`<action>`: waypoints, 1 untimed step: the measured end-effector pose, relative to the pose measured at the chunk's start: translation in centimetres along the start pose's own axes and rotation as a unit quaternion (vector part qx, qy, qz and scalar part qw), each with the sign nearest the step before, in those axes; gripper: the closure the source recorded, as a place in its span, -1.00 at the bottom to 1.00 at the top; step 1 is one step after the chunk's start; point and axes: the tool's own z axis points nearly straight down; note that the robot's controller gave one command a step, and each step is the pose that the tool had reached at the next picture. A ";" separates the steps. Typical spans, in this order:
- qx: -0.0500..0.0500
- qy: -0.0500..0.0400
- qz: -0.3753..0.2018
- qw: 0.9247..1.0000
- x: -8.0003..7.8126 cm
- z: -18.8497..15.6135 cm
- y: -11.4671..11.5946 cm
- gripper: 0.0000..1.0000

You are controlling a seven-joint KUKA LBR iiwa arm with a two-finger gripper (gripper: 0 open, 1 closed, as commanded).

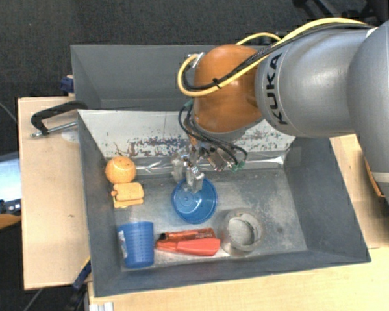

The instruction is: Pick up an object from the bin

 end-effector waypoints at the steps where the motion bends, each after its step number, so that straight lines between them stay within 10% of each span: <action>1: 0.003 -0.009 -0.007 1.000 -0.1 -2.1 -0.6 1.00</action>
Offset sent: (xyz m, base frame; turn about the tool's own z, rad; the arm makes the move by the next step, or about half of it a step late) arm -0.0084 0.0097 0.0562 -0.0495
